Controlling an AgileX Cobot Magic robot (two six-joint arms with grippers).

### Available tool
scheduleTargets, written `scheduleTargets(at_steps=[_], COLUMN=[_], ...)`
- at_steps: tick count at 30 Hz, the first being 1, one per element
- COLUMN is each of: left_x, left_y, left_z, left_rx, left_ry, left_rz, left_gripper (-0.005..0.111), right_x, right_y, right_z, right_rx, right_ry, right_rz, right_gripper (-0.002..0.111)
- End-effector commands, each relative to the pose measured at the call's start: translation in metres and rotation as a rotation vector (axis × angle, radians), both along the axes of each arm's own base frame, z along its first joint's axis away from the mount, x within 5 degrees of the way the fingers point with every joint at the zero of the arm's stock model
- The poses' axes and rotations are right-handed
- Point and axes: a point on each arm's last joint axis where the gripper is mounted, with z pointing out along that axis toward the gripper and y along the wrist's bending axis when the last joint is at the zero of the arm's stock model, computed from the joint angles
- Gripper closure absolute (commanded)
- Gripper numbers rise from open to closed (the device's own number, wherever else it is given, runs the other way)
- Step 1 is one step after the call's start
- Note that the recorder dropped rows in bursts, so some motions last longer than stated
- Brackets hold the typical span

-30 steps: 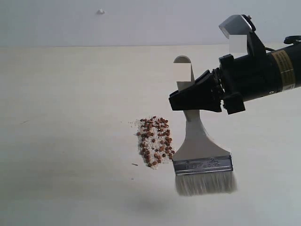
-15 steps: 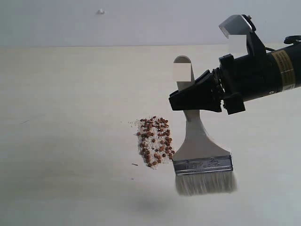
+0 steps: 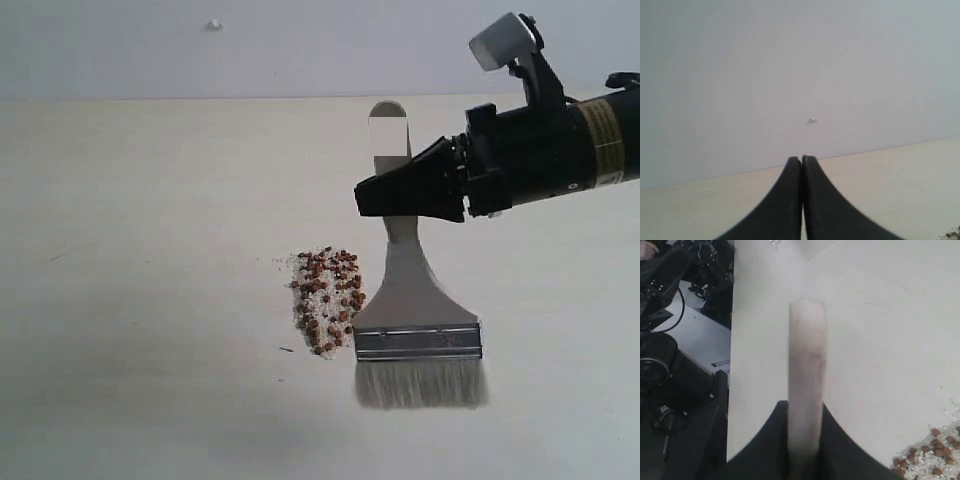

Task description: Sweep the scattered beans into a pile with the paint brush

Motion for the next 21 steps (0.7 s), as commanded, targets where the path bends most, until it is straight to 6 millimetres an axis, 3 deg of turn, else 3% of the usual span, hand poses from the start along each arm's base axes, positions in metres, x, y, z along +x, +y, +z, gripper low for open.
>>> scheduleTargets(at_steps=[1,6,10,14,21], left_x=[-0.001,-0.001,-0.001,-0.001,-0.001], left_y=[0.0,0.0,0.0,0.0,0.0], left_z=[0.001,0.001,0.001,0.001,0.001], left_rx=[0.002,0.002,0.002,0.002,0.002], left_ry=[-0.01,-0.01,-0.01,-0.011,-0.011], left_rz=[-0.003,-0.003,-0.003,-0.005,-0.005], left_gripper=[0.107,0.107,0.107,0.107,0.107], right_x=[0.004,0.016,0.014,0.016,0.021], right_y=[-0.003,-0.018,-0.021,-0.021,-0.021], right_z=[0.006,0.013,0.012,-0.016,-0.059], right_rx=[0.056,0.115,0.075,0.022,0.0], right_ry=[0.002,-0.099,-0.215,-0.371,-0.333], right_rz=[-0.065,-0.157,-0.111,-0.022,0.015], right_gripper=[0.108,0.108,0.108,0.108,0.108])
